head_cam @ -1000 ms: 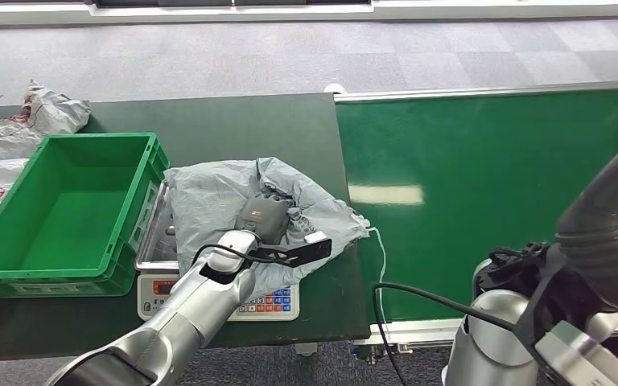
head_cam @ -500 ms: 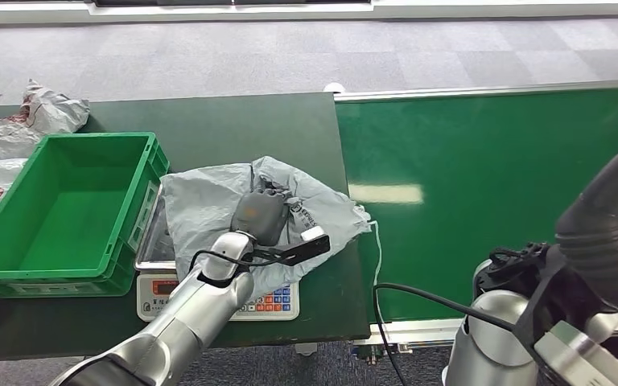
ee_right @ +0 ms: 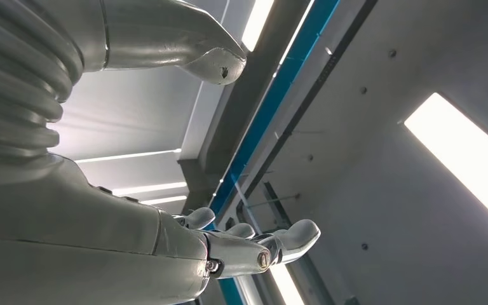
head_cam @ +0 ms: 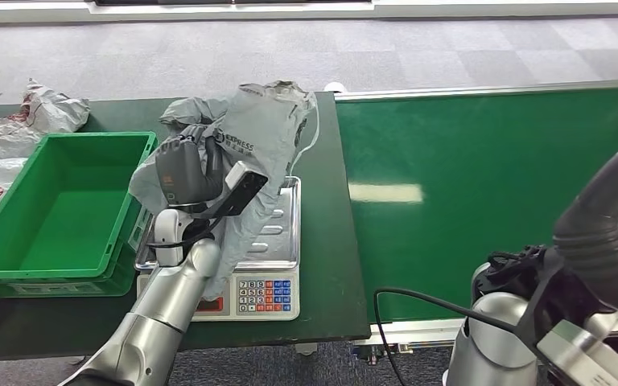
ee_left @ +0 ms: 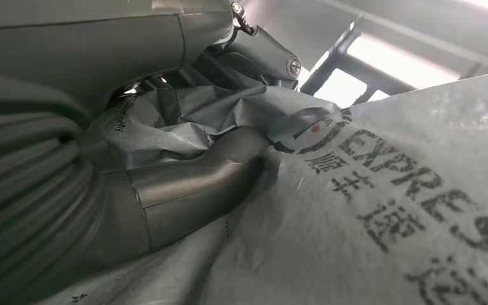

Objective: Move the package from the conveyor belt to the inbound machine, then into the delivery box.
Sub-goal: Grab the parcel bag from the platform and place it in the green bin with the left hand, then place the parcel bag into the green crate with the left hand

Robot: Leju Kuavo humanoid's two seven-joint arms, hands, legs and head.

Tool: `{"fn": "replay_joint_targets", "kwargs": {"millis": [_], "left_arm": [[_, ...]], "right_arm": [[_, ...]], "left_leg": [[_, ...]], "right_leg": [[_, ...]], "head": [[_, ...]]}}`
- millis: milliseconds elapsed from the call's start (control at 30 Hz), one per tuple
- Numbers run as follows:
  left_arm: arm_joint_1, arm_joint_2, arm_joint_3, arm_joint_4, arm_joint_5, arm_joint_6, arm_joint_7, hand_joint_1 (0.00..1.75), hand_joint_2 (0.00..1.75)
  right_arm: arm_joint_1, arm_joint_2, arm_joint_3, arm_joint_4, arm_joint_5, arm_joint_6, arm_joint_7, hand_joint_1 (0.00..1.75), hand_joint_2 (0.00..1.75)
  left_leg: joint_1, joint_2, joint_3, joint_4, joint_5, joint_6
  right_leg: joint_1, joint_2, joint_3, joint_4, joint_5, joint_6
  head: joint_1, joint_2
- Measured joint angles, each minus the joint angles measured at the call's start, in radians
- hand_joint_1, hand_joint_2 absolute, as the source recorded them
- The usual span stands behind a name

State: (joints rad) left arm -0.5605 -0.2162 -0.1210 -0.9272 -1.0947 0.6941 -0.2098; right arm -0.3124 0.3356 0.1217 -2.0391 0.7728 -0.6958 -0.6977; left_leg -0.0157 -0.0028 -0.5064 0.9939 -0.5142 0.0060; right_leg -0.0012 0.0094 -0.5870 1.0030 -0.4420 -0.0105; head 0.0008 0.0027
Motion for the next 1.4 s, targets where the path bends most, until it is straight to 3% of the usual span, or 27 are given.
{"fn": "replay_joint_targets", "kwargs": {"millis": [67,133,167,233,300,400,667,933,1033,1200,1400], "left_arm": [[0.0,-0.002,0.043,-0.055,-0.048,0.0,-0.031,1.75,1.75],[-0.008,-0.006,0.091,-0.094,-0.179,0.001,-0.006,1.75,1.75],[-0.021,-0.004,0.11,-0.094,-0.268,0.0,0.049,1.75,1.75],[-0.074,0.017,0.12,-0.041,-0.411,-0.014,0.237,1.75,1.75],[-0.146,0.055,0.103,0.055,-0.455,-0.038,0.422,1.75,1.75],[-0.246,0.114,0.092,0.203,-0.456,-0.067,0.524,1.75,1.75],[-0.367,0.252,0.092,0.452,-0.457,-0.103,0.616,1.75,1.75],[-0.392,0.318,0.078,0.551,-0.457,-0.17,0.703,1.75,1.75],[-0.388,0.351,0.087,0.577,-0.389,-0.172,0.748,1.75,1.75],[-0.354,0.393,0.228,0.597,-0.12,-0.036,0.663,1.75,1.75],[-0.333,0.412,0.314,0.61,-0.1,-0.023,0.642,1.75,1.75]], "right_arm": [[0.001,0.0,0.0,0.005,-0.004,0.0,0.0,0.0,1.75],[0.002,0.0,0.0,0.01,-0.008,0.0,0.0,0.0,1.75],[0.003,0.0,0.0,0.012,-0.011,0.0,0.0,0.0,1.75],[0.004,0.0,0.0,0.014,-0.019,0.0,0.0,0.0,1.75],[0.005,0.0,0.0,0.016,-0.025,0.0,-0.001,0.0,1.75],[0.01,-0.001,0.004,0.017,-0.025,0.0,-0.001,0.0,1.75],[0.028,-0.005,0.016,0.017,-0.016,0.0,-0.001,0.0,1.75],[0.034,-0.006,0.03,0.016,-0.008,0.0,-0.001,0.0,1.75],[0.035,-0.007,0.038,0.016,0.005,0.0,-0.001,0.0,1.75],[0.043,-0.008,0.042,0.008,0.016,0.0,-0.001,0.0,1.75],[0.045,-0.009,0.043,0.005,0.017,0.0,-0.001,0.0,1.75]], "left_leg": [[0.0,0.0,0.0,0.0,0.0,0.0],[0.0,0.0,0.0,0.0,0.0,0.0],[0.0,-0.001,0.0,0.0,0.0,0.0],[0.0,-0.001,0.0,0.0,0.001,-0.001],[0.0,0.0,0.0,0.0,0.001,-0.001],[0.001,0.002,0.0,0.0,0.002,-0.002],[0.002,0.005,0.0,0.0,0.002,-0.004],[0.002,0.004,-0.002,0.0,0.003,-0.004],[0.002,0.007,-0.002,0.0,0.002,-0.004],[0.003,0.006,-0.002,0.0,0.002,-0.004],[0.003,0.004,-0.003,0.0,0.003,-0.004]], "right_leg": [[0.0,0.0,0.0,0.0,0.0,0.0],[0.001,0.0,0.0,0.0,0.0,0.0],[0.001,0.0,0.0,0.0,0.0,0.0],[0.001,0.0,0.0,0.0,0.0,0.0],[0.001,0.001,0.0,0.0,0.001,-0.001],[0.001,0.002,-0.001,0.001,0.002,-0.002],[0.002,0.006,-0.003,0.001,0.003,-0.003],[0.002,0.006,-0.003,0.001,0.003,-0.003],[0.002,0.008,-0.004,0.001,0.004,-0.004],[0.003,0.008,-0.005,0.001,0.003,-0.005],[0.003,0.006,-0.005,0.001,0.003,-0.005]], "head": [[0.0,0.0],[0.0,0.0],[0.0,0.0],[0.0,0.0],[0.0,0.0],[0.0,0.0],[0.0,0.0],[0.0,0.0],[0.0,0.0],[0.0,0.0],[0.0,0.0]]}}
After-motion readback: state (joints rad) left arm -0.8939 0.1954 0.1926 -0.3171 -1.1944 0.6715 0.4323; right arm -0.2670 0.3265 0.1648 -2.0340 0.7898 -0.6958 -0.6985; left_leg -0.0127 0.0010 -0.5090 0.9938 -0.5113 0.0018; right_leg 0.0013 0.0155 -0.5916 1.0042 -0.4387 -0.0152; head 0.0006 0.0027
